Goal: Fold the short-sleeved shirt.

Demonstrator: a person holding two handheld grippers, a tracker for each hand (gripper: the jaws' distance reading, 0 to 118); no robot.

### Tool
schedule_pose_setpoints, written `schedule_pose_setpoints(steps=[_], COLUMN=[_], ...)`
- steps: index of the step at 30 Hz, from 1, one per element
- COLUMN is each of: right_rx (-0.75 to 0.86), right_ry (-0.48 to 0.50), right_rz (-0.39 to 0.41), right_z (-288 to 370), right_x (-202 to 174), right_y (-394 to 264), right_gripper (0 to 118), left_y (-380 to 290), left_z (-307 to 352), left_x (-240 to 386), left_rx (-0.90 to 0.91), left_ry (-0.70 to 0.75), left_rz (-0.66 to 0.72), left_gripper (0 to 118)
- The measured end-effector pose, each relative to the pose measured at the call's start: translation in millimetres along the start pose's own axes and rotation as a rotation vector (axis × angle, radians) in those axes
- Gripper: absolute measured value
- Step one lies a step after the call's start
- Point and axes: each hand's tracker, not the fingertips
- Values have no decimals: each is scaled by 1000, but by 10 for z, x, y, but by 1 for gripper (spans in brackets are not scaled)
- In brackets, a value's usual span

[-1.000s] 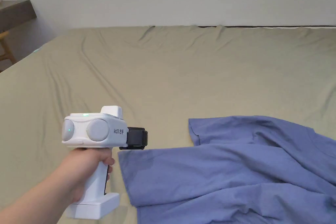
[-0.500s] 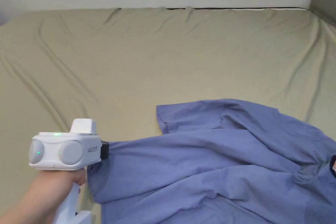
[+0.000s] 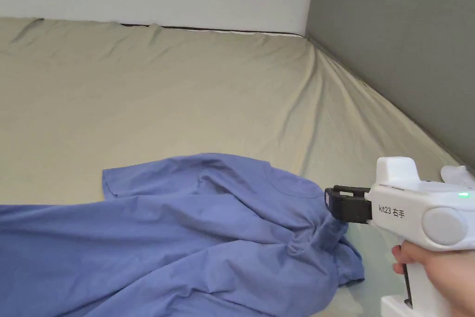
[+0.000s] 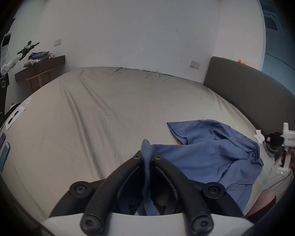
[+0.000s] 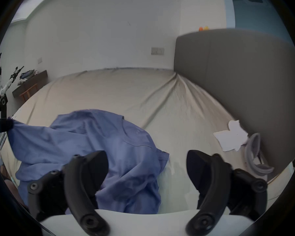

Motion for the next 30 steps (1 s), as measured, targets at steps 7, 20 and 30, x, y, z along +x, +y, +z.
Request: schedule_pose_setpoints(steps=[7, 20, 30], right_rx=[-264, 43, 342], right_ry=[115, 114, 139], right_rz=[-211, -9, -28], right_z=[-807, 162, 1478], right_x=[250, 157, 227], right_y=[-122, 199, 939], right_gripper=[6, 3, 3], left_y=[-46, 241, 1124], left_z=[-89, 507, 1626], left_x=[-64, -280, -613], left_rx=[-40, 48, 319], left_ry=[17, 40, 122], left_rz=[19, 23, 38], left_gripper=[2, 2, 2])
